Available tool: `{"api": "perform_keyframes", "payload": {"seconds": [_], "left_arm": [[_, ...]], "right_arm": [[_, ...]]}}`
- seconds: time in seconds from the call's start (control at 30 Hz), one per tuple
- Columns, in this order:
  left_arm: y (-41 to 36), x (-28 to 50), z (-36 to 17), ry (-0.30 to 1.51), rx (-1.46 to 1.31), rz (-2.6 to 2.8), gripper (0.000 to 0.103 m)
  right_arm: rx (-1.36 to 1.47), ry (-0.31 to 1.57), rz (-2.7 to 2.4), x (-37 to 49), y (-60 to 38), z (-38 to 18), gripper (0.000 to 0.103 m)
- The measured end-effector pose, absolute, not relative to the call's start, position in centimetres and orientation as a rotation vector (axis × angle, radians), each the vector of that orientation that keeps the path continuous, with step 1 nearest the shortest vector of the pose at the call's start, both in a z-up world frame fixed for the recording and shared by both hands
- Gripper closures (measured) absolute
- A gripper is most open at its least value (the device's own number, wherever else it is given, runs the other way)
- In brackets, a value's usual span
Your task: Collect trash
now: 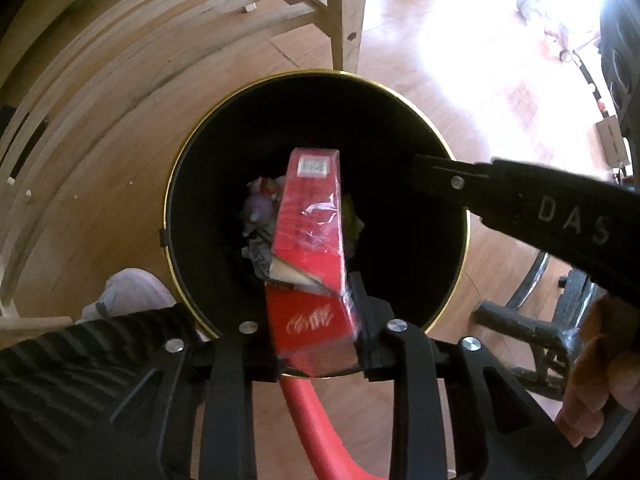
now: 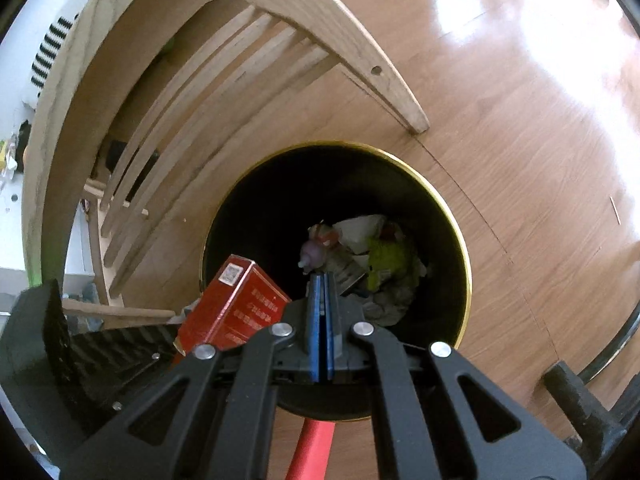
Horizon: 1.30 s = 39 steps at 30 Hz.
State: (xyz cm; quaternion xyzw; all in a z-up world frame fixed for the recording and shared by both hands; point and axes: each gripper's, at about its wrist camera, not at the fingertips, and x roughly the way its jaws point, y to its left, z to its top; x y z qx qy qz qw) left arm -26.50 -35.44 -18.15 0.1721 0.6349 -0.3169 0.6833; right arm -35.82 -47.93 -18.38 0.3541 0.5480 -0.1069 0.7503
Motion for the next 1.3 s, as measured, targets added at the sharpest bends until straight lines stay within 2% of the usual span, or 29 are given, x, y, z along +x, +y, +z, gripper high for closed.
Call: {"api": "perform_keyframes", "payload": {"seconds": [0.03,0.07,0.1,0.13,0.37,0.57,0.77,0.9,1.03,1.17,1.3], "left_arm": [[-35.4,-26.6,-18.1,1.422,0.375,-0.718,0.027],[-35.4,-26.8,-17.7,1.399,0.361,-0.723,0.013],[-35.4,-27.0,-17.1,1.365,0.352,-0.732,0.006],[-35.3,-27.1,-16.8,1.356,0.343,-0.752,0.006],[-35.5,-28.2,-14.8,1.384,0.283,-0.805,0.006],[-35.1,-28.6,-6.8,1.205,0.204,-0.882,0.006],[-31.3,-23.4,3.7,0.984,0.153,-0.831,0.006],[-25.5,-17.3,7.9,0.831,0.211,-0.622,0.006],[-18.5,-11.5,8.5,0.765,0.173,-0.377,0.006],[-13.6,-6.2,6.3,0.759,0.202,-0.195,0.006],[-9.7,-1.3,3.6,0.813,0.108,-0.123,0.006]], "right_arm": [[0.766,1.193,-0.251,-36.0,-48.2,-18.1,0.091],[0.756,1.185,-0.274,-36.4,-48.6,-17.7,0.076],[0.749,1.153,-0.297,-36.9,-49.2,-16.8,0.016],[0.737,1.11,-0.331,-37.6,-49.9,-15.8,0.008],[0.616,0.981,-0.483,-40.5,-52.6,-11.1,0.007],[0.532,0.783,-0.542,-40.7,-52.4,-5.4,0.007],[0.409,0.654,-0.44,-35.1,-48.4,0.6,0.007],[0.365,0.609,-0.309,-27.0,-43.8,3.2,0.007],[0.331,0.632,-0.212,-18.5,-39.0,3.3,0.007],[0.293,0.632,-0.152,-11.5,-33.7,3.0,0.007],[0.208,0.628,-0.176,-5.1,-29.4,2.2,0.007]]}}
